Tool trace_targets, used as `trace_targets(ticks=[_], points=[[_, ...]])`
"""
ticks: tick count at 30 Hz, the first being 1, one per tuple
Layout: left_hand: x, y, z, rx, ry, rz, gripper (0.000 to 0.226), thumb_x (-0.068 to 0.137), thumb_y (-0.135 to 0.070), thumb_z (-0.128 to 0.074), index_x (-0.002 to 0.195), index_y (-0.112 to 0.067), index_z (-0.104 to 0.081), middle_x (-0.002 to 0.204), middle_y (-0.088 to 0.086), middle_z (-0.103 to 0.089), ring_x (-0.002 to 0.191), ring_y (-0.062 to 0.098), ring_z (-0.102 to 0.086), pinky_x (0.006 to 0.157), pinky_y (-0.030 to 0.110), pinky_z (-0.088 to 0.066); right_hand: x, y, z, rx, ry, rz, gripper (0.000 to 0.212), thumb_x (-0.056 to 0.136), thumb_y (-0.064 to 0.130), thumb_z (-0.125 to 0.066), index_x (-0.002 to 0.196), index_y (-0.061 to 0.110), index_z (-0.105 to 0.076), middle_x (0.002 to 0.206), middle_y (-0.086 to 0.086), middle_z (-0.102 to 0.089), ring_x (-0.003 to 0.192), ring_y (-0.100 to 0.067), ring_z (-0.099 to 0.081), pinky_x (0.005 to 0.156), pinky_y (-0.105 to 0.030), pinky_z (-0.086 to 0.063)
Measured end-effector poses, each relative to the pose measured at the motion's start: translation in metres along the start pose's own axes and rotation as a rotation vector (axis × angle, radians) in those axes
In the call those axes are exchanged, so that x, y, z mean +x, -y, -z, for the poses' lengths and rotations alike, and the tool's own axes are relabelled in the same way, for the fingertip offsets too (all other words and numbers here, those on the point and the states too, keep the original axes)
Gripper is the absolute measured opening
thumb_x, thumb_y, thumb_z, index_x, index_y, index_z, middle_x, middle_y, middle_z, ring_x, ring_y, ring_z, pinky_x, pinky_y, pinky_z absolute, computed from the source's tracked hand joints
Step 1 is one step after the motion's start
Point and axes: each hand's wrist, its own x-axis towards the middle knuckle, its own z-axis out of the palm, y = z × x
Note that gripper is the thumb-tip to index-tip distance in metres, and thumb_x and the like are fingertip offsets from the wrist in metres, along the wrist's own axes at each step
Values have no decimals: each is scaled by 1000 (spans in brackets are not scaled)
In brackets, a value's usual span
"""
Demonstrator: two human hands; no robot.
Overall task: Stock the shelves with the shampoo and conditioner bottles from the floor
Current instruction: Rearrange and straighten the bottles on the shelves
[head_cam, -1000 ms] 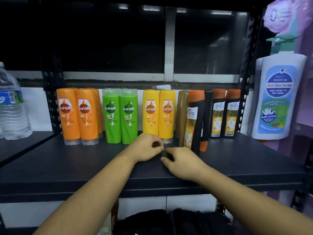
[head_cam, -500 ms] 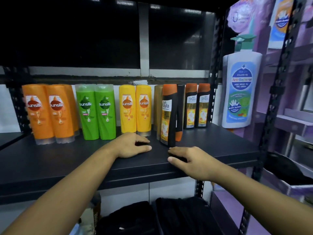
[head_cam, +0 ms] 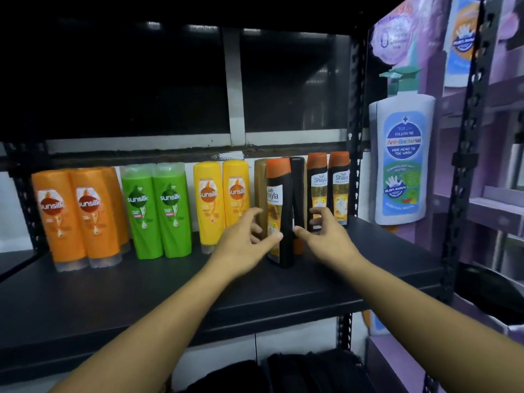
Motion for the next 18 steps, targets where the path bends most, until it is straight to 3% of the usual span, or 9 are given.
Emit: trace_targets(ticks=[4, 6, 9, 12, 15, 18], points=[[9, -12, -18, 117, -82, 31, 69, 81, -68, -71, 136, -39, -42, 97, -18, -62, 93, 9, -64, 70, 28, -52, 11, -7, -12, 94, -6, -7, 66, 93, 40, -69, 150, 25, -40, 134, 5, -54, 118, -16, -57, 88, -28, -48], [12, -14, -24, 150, -114, 31, 63, 80, -69, -71, 127, -38, -44, 90, -17, -63, 87, 11, -66, 70, 33, -57, 14, -13, -16, 125, 27, -27, 63, 94, 39, -68, 149, 25, -41, 130, 8, -59, 114, -10, -59, 92, -26, -50], [14, -13, -29, 170, -151, 30, 62, 78, -70, -71, 122, -37, -43, 91, -14, -67, 84, 12, -67, 70, 38, -60, 16, -16, -19, 143, 90, -41, 56, 98, 36, -63, 149, 25, -41, 124, 14, -60, 103, 4, -56, 78, -11, -43], [14, -14, -32, 165, -163, 26, 60, 79, -67, -73, 122, -36, -44, 91, -13, -68, 84, 11, -68, 70, 36, -60, 18, -18, -18, 115, 94, -36, 52, 102, 31, -57, 151, 22, -39, 134, 4, -56, 98, 6, -54, 75, -8, -40], [13, -17, -33, 152, -156, 27, 60, 80, -62, -75, 123, -35, -44, 91, -13, -67, 84, 11, -67, 68, 32, -57, 17, -18, -17, 50, 83, -33, 55, 105, 31, -52, 155, 20, -33, 150, -5, -48, 128, -13, -52, 97, -21, -39], [12, -20, -34, 104, -140, 31, 60, 80, -58, -77, 124, -35, -45, 86, -15, -64, 79, 4, -64, 60, 23, -48, 14, -20, -15, -36, 79, -40, 56, 106, 32, -47, 157, 18, -26, 150, -10, -48, 135, -24, -47, 96, -28, -39]])
